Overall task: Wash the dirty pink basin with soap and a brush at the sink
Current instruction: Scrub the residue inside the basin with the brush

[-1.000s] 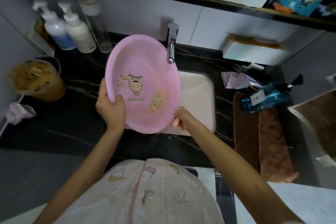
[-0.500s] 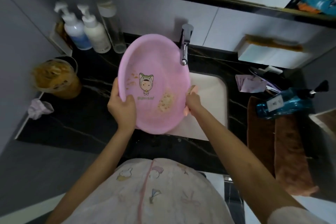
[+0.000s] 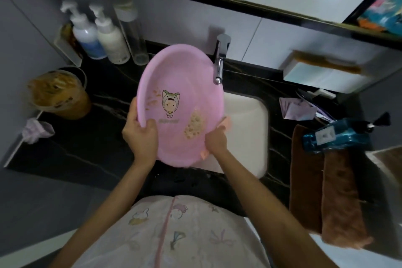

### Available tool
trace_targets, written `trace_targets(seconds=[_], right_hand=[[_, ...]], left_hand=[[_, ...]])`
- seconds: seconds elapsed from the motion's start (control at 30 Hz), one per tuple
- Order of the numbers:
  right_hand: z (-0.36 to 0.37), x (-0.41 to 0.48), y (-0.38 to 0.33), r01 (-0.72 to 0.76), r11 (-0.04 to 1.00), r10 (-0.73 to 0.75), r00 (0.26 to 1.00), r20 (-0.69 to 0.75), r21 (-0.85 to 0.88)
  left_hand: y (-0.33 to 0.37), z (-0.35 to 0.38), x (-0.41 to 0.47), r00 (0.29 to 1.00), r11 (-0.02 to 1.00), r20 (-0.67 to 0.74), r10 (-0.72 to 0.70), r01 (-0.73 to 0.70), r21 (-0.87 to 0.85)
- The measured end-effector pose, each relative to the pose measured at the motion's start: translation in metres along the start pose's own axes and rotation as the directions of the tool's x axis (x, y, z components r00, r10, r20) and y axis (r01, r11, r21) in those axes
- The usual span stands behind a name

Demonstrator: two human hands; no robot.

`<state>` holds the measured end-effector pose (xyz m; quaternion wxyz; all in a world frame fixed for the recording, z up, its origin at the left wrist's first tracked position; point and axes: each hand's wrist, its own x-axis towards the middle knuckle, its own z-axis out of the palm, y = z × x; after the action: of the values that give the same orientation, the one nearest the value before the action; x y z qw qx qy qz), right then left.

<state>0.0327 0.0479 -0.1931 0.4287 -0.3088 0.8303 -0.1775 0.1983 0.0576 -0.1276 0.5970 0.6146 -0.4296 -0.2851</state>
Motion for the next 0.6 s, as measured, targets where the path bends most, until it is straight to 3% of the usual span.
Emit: trace_targets(seconds=[0.1, 0.3, 0.43, 0.5, 0.6], right_hand=[[0.006, -0.009, 0.025, 0.044, 0.988, -0.036, 0.998, 0.06, -0.146], [-0.02, 0.034, -0.025, 0.044, 0.999, -0.044, 0.999, -0.011, -0.008], [-0.003, 0.0, 0.002, -0.034, 0.998, 0.03, 0.997, 0.077, 0.055], [0.001, -0.009, 0.014, -0.046, 0.997, 0.038, 0.991, 0.125, 0.061], [-0.009, 0.014, -0.014, -0.022, 1.0, 0.022, 0.998, 0.06, 0.003]], left_hand=[[-0.002, 0.001, 0.003, 1.0, 1.0, -0.012, 0.016, -0.016, 0.024], [-0.003, 0.003, 0.003, 1.0, 0.999, -0.029, -0.002, 0.004, 0.05], [-0.001, 0.003, 0.003, 1.0, 0.999, -0.026, 0.002, -0.001, 0.041], [-0.002, 0.004, 0.005, 0.999, 0.999, -0.032, 0.012, -0.01, 0.049], [-0.002, 0.003, 0.007, 0.999, 0.998, -0.033, 0.025, -0.023, 0.064]])
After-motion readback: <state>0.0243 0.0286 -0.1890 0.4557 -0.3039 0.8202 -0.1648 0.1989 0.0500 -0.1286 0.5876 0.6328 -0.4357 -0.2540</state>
